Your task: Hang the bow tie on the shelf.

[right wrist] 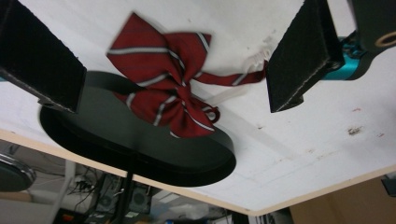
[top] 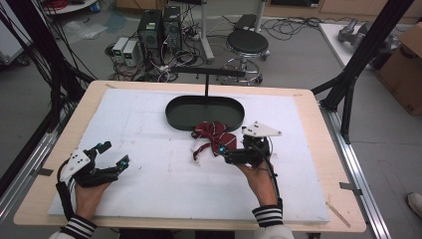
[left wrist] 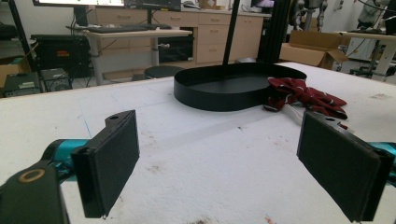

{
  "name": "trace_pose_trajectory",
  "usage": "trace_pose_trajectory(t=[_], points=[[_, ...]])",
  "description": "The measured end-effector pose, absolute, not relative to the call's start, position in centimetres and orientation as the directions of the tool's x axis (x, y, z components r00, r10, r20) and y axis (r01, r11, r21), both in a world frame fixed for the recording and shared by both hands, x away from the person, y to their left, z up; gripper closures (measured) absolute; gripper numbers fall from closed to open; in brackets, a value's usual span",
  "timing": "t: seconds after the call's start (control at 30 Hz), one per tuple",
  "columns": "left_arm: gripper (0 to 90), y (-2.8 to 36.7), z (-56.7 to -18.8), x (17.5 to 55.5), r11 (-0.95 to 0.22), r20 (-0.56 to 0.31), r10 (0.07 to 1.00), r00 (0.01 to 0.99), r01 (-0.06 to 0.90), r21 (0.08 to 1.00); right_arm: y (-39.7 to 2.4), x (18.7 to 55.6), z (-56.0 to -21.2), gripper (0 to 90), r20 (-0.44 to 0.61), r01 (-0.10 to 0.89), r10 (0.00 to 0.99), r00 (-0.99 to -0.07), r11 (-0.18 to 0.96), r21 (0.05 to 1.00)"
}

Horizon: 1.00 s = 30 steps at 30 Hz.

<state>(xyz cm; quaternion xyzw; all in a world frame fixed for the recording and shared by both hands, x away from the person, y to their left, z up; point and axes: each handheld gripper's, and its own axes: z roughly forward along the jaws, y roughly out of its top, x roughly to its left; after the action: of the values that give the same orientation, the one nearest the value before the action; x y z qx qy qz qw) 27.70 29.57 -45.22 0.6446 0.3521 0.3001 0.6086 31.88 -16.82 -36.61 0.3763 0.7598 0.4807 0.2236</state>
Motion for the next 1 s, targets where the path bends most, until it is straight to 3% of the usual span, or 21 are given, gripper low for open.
trace_pose_trajectory(t=[0.63, 0.7, 1.0], points=[[13.3, 29.6, -45.2, 27.7, -0.010, -0.045, 0.819, 0.572, 0.092, 0.996, -10.6, 34.9, -36.1, 7.4, 0.024, 0.417, 0.723, -0.690, 0.370, 0.830], [13.3, 29.6, -45.2, 27.8, -0.009, -0.046, 0.819, 0.572, 0.093, 0.996, -10.3, 35.1, -36.1, 15.8, 0.025, 0.416, 0.711, -0.703, 0.382, 0.825], [13.2, 29.5, -45.2, 27.8, -0.012, -0.043, 0.820, 0.570, 0.093, 0.996, -8.9, 35.9, -36.8, 16.8, 0.028, 0.437, 0.697, -0.716, 0.418, 0.796]])
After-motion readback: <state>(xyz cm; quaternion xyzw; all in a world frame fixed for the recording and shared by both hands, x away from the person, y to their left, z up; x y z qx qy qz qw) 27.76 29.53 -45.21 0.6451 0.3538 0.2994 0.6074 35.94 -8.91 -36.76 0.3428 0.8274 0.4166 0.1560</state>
